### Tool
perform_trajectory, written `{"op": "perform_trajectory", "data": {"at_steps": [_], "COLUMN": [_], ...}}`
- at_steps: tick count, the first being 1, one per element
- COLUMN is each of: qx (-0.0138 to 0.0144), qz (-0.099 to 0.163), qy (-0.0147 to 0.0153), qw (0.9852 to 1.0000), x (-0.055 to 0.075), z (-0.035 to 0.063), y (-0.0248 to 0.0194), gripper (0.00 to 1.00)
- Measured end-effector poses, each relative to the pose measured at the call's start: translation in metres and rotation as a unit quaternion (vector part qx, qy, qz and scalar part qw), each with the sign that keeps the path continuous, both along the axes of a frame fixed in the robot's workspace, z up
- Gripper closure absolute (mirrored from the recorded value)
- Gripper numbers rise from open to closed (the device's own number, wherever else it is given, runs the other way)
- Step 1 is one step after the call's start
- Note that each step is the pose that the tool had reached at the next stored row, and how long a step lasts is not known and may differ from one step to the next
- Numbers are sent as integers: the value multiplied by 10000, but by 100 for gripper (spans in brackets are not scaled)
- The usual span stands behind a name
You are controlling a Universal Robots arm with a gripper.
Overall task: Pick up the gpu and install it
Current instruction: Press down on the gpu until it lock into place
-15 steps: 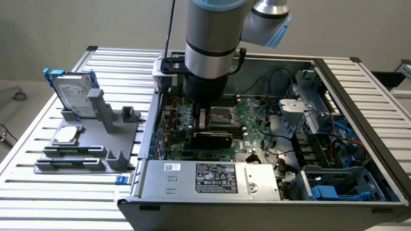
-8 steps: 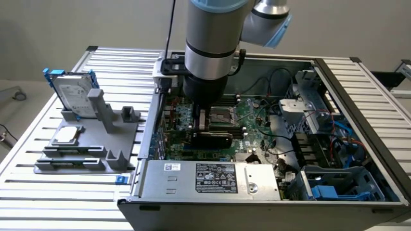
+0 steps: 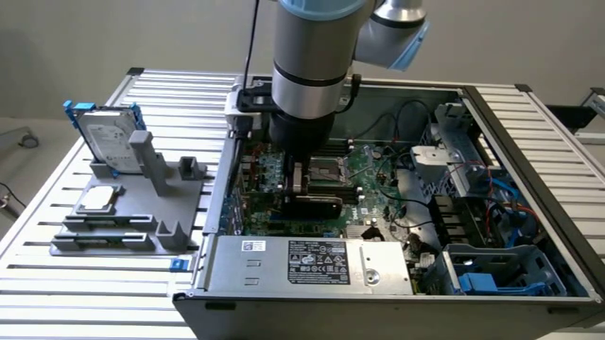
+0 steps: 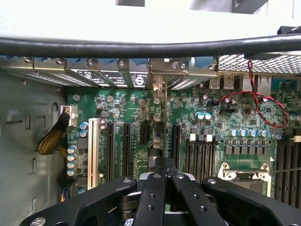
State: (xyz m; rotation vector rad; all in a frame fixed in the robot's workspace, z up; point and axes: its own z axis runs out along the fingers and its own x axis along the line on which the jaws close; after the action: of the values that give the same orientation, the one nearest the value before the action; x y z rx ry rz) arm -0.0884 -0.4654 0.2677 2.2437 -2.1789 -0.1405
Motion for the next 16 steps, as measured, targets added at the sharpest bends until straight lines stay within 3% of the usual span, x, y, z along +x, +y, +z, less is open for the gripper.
{"op": "perform_trajectory", "data": {"at_steps": [5, 10, 14, 16], "qx": [-31, -27, -34, -35], "qz": [0, -1, 0, 0], "qy": [1, -5, -1, -1], "qw": [10000, 10000, 10000, 10000], "x": [-3, -3, -3, -10], "z": [-21, -10, 163, 202], "y": [0, 2, 0, 1], "gripper": [89, 89, 89, 89]}}
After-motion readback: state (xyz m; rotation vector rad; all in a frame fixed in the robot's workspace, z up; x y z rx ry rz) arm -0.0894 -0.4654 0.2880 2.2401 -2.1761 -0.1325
